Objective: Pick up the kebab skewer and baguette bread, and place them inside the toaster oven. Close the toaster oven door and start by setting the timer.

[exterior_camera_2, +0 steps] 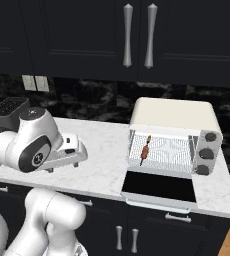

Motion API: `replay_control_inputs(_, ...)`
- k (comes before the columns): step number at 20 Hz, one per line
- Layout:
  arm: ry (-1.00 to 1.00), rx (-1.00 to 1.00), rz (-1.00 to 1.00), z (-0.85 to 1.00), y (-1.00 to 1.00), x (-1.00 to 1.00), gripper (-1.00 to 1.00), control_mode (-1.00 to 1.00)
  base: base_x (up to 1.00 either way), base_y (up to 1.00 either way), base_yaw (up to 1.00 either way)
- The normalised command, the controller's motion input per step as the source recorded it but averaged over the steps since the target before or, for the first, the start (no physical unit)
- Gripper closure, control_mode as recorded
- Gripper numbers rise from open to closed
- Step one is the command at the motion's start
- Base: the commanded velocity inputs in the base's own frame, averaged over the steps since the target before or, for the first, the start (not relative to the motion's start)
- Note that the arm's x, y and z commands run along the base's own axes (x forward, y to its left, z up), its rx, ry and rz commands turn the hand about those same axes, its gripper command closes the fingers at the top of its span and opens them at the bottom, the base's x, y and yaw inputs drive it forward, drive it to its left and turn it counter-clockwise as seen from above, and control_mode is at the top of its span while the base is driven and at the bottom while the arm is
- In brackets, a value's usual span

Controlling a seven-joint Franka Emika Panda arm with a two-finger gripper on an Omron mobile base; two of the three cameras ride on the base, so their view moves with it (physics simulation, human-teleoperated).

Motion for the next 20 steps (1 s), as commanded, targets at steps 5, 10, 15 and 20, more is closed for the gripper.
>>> replay_control_inputs(5,0.00,-0.14,0.16,-0.06,1.00,0.39,-1.00,-1.00,0.00,0.00,0.00)
replay_control_inputs(10,0.00,-0.06,0.05,-0.18,0.88,0.62,-1.00,-1.00,0.00,0.00,0.00)
replay_control_inputs(15,0.02,0.00,0.06,0.00,0.37,0.90,-1.00,-1.00,0.00,0.00,0.00)
replay_control_inputs(20,0.04,0.00,0.10,-0.09,0.07,0.89,-1.00,-1.00,0.00,0.00,0.00)
